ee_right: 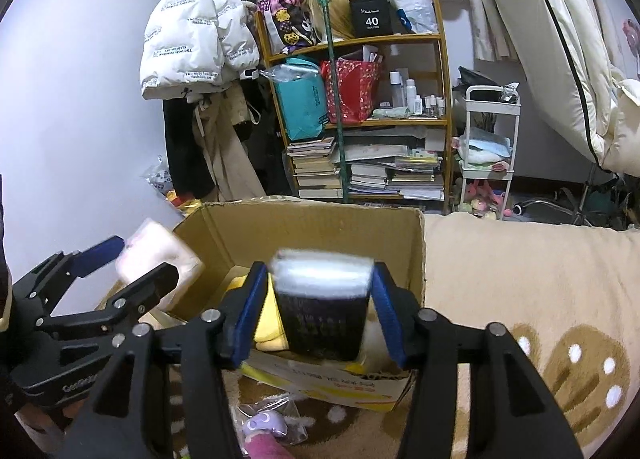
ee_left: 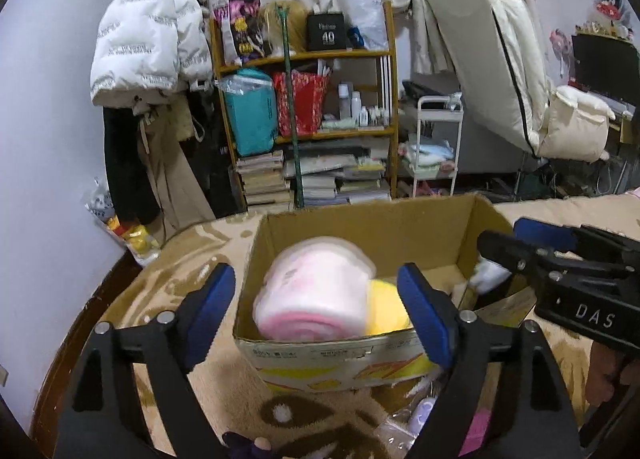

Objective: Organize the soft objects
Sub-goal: 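Open both grippers to drop the marshmallow plush and Face tissue pack into the box, then move both grippers back toward the toys lying beside the box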

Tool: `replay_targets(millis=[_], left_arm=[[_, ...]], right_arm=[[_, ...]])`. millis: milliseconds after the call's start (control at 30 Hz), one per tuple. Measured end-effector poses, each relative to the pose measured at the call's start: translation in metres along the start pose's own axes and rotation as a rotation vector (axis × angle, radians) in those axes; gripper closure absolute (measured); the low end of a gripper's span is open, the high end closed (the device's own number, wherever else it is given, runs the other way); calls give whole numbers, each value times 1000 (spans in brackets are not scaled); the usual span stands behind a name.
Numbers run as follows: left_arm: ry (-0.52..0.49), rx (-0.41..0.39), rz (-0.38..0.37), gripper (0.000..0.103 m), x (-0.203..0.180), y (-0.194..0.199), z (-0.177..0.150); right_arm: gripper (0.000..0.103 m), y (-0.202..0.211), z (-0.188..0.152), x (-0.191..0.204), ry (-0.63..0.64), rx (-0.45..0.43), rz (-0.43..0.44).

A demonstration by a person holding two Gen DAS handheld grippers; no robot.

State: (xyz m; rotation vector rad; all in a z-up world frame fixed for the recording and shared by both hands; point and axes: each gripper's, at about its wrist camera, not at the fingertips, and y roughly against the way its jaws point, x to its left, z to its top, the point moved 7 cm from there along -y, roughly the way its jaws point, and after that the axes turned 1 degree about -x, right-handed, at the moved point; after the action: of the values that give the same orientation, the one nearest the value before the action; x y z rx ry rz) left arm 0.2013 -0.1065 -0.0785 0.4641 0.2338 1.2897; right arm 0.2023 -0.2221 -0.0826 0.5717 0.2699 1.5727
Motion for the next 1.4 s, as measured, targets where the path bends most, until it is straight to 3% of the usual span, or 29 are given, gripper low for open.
replay_targets(millis=[233, 433, 733, 1167, 1400], left_arm=[[-24, 6, 17, 12, 0, 2, -2], [-59, 36, 59, 4, 1, 5, -2], [-45, 68, 114, 4, 18, 32, -2], [-19, 125, 212, 4, 51, 82, -7], [7, 140, 197, 4, 57, 112, -11]], right_arm=[[38, 1, -4, -1, -2, 7, -1], [22, 4, -5, -1, -10, 13, -7], [0, 28, -9, 6, -5, 7, -23], [0, 76, -18, 28, 27, 20, -60], [0, 95, -31, 47, 54, 68, -58]])
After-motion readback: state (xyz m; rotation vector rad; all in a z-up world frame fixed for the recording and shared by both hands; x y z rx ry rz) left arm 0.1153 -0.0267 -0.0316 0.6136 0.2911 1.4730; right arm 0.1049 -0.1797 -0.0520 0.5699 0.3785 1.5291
